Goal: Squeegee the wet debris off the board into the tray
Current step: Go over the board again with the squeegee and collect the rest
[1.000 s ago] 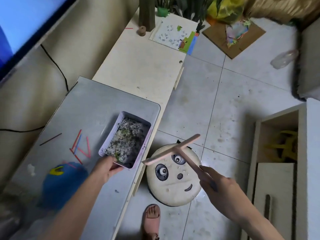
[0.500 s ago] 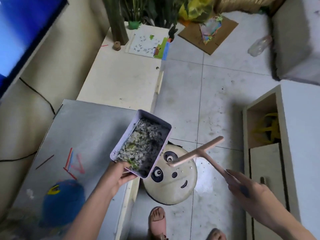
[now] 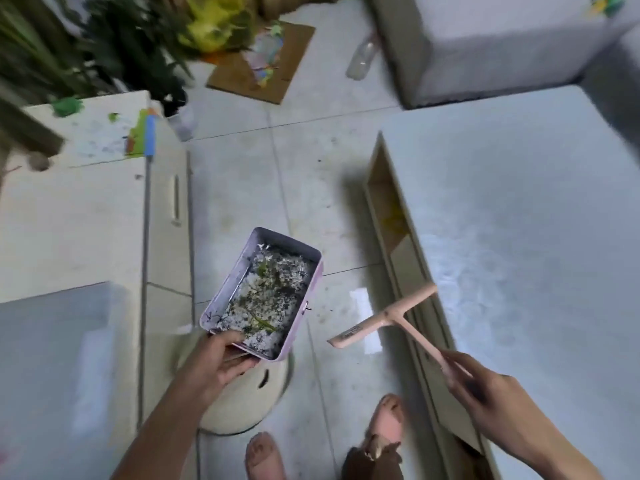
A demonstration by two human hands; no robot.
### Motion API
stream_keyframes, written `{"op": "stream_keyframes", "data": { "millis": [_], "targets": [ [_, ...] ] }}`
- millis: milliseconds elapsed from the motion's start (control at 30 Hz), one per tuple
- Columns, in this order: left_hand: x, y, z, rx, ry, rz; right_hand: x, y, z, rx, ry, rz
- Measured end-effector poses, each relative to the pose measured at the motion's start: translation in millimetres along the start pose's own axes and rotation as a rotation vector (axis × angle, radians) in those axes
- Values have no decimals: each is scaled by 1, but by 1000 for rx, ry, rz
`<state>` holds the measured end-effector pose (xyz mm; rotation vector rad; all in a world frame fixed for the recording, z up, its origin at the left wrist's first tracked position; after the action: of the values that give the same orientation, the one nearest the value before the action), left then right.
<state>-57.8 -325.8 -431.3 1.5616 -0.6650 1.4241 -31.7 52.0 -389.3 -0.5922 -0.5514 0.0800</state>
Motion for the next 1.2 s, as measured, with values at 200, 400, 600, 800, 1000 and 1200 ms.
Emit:
{"op": "stream_keyframes", "data": {
  "millis": [200,400,600,800,1000,1200],
  "targets": [
    [-6,-15,-169,-132,-34,37,13,133,64,-13,49,-155],
    [-23,-18,-300,-264,-54,67,12,230,93,-59,130,-250],
    [-55,-6,-413,-444,-85,37,33,319,116,-89,163,-384],
    [-71,8,-493,-580,-99,13,80,387,160,-80,169,-648],
    [-95,25,-573,-715,-109,15,75,425,198,-394,590,-826],
    [-105,24,-633,-803,-138,2,-21,463,232,-673,750,-809]
  ]
}}
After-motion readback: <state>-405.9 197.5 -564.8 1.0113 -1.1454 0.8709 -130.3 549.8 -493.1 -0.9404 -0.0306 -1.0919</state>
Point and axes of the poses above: each hand's wrist, its own x-axis away from the middle knuckle, its own z-axis out of the back of the hand, y = z × x, the point moved 4 cm from there along -x, towards the middle knuckle, and after that the axes turned 12 degrees about z, right-handed, at the moved point
